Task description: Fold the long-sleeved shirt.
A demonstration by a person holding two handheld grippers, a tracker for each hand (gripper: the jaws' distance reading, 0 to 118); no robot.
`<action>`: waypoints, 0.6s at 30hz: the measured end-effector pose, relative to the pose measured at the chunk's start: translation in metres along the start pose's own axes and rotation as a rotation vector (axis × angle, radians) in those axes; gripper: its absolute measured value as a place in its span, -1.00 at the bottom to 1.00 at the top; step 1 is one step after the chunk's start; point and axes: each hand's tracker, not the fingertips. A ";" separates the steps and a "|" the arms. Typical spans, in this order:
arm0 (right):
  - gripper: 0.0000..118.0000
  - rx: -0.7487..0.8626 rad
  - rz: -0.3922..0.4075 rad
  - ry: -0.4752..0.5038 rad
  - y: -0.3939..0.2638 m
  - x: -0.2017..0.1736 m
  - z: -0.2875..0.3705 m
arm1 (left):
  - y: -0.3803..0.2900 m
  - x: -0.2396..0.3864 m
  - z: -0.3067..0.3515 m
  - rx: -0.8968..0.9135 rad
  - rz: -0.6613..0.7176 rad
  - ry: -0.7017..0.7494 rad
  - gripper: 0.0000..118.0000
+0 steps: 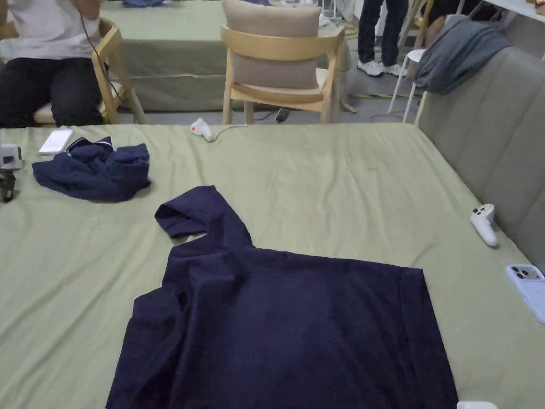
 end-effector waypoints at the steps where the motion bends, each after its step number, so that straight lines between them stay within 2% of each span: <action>1: 0.76 0.028 0.008 -0.016 0.001 0.000 0.005 | 0.001 -0.001 0.000 0.008 0.011 0.017 0.65; 2: 1.00 0.106 -0.001 -0.018 0.002 0.001 0.014 | 0.005 0.001 0.004 0.042 0.004 0.037 0.85; 4: 0.96 0.243 -0.029 -0.022 0.014 0.000 0.045 | 0.019 0.002 0.028 0.194 -0.014 0.031 0.70; 7: 0.95 0.411 -0.057 0.000 0.032 -0.010 0.080 | 0.047 0.000 0.046 0.273 0.071 0.038 0.88; 8: 0.74 0.457 -0.050 -0.001 0.042 -0.012 0.082 | 0.057 0.001 0.046 0.330 0.083 0.052 0.84; 9: 0.32 0.505 -0.047 0.017 0.046 -0.016 0.089 | 0.072 0.004 0.049 0.376 0.096 0.073 0.67; 10: -0.27 0.551 -0.037 0.029 0.050 -0.020 0.093 | 0.086 0.005 0.049 0.411 0.114 0.098 0.19; 11: -1.00 0.591 -0.034 0.026 0.053 -0.025 0.093 | 0.095 0.005 0.046 0.446 0.133 0.078 -0.73; 12: -1.00 0.618 -0.042 -0.003 0.055 -0.029 0.086 | 0.103 0.005 0.039 0.489 0.172 0.062 -0.91; 13: -1.00 0.619 -0.036 -0.035 0.058 -0.033 0.080 | 0.114 0.005 0.028 0.497 0.212 0.082 -0.94; 16: -1.00 0.582 -0.046 0.035 0.070 -0.030 0.056 | 0.137 0.004 0.005 0.488 0.206 0.066 -0.94; 18: -0.98 0.540 -0.073 0.016 0.091 -0.022 0.034 | 0.155 0.005 -0.008 0.462 0.198 0.060 -0.94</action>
